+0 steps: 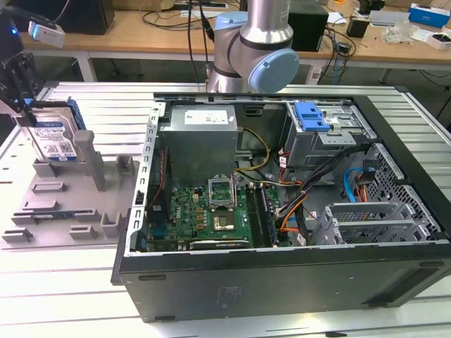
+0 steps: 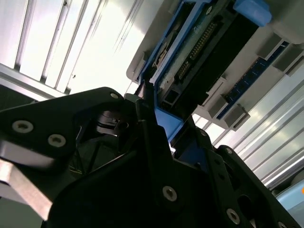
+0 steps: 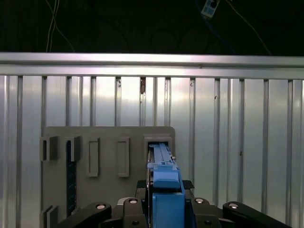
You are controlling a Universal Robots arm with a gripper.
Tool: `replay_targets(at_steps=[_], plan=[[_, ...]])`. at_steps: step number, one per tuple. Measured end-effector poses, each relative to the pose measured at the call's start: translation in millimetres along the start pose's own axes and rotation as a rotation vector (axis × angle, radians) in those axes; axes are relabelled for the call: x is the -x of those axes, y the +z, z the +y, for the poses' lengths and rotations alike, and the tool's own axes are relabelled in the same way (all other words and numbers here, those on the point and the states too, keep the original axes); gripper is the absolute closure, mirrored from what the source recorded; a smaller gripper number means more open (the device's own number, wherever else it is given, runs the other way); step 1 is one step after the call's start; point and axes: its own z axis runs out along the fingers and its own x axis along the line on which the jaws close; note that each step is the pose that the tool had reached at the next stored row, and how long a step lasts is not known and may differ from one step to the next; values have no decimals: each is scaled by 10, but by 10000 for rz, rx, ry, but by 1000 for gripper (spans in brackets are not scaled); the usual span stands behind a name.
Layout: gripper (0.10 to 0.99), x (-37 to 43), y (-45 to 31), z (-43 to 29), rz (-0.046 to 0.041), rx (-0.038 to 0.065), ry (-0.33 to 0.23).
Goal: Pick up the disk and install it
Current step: 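Pick up the disk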
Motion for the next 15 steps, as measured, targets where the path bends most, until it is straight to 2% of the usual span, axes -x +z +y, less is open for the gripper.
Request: replay_targets(at_steps=[1,4,15], plan=[[718,-1,-69,2,0,0,0],[718,-3,-177,4,-2,0,0],[718,-17,-499,10,-5,0,0]])
